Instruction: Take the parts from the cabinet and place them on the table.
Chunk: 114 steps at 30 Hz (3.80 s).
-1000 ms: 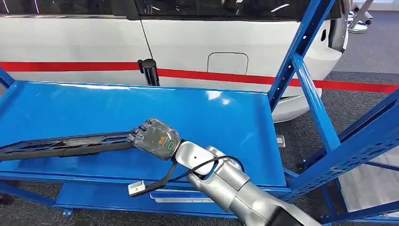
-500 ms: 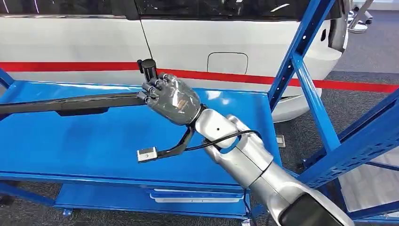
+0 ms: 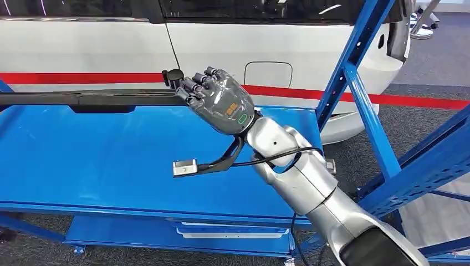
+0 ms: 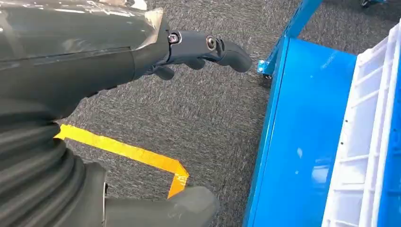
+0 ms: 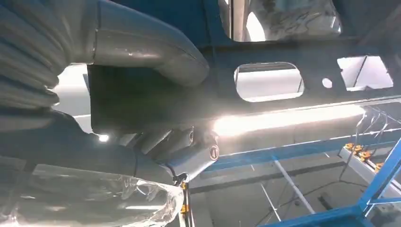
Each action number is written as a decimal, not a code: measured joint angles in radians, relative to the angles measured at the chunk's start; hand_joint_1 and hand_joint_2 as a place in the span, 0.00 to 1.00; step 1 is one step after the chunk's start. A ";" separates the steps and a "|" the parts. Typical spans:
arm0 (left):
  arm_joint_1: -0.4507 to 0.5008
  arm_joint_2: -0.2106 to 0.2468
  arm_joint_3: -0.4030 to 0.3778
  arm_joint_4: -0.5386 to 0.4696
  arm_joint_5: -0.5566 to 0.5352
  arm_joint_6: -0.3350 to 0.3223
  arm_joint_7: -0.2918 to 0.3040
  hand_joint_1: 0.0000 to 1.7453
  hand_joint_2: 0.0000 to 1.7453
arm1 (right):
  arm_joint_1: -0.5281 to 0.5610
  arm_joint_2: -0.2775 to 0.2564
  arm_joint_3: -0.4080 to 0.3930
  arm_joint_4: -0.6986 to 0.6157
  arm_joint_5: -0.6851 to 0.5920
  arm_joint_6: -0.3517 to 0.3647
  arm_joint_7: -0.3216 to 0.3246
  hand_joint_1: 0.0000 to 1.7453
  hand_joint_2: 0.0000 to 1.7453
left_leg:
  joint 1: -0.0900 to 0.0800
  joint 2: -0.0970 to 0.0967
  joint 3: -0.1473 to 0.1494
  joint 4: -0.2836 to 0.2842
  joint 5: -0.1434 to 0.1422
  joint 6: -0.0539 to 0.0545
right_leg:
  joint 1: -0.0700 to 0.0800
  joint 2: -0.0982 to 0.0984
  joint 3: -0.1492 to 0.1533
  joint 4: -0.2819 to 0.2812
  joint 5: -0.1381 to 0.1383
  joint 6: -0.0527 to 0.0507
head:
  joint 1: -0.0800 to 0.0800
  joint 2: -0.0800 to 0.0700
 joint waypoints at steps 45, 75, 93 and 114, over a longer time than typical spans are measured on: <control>0.009 0.015 -0.060 0.002 -0.062 -0.083 0.187 0.00 1.00 | 0.095 -0.073 -0.052 0.036 -0.056 -0.031 0.004 0.99 1.00 | 0.004 0.006 -0.004 -0.012 0.013 0.031 | -0.015 0.000 -0.137 0.304 -0.137 -0.002 | 0.003 0.000; 0.009 0.014 -0.060 0.002 -0.063 -0.084 0.192 0.00 1.00 | 0.102 -0.078 -0.063 0.043 -0.053 -0.021 0.006 0.99 1.00 | 0.014 0.013 0.030 -0.005 -0.023 0.020 | -0.009 -0.002 -0.180 0.278 -0.081 -0.006 | 0.003 0.000; 0.008 0.010 -0.060 0.003 -0.064 -0.084 0.194 0.00 1.00 | 0.104 -0.061 -0.063 0.043 -0.042 -0.021 0.011 0.99 1.00 | 0.037 0.008 -0.106 0.313 -0.143 -0.063 | -0.003 -0.007 -0.057 0.004 0.069 -0.052 | 0.000 0.000; -0.005 0.015 -0.064 0.002 -0.063 -0.085 0.204 0.00 1.00 | 0.116 -0.061 -0.072 0.043 -0.052 -0.002 0.019 0.99 1.00 | 0.031 0.021 -0.056 0.004 0.055 -0.037 | -0.016 0.003 0.028 0.028 -0.045 0.029 | 0.006 0.000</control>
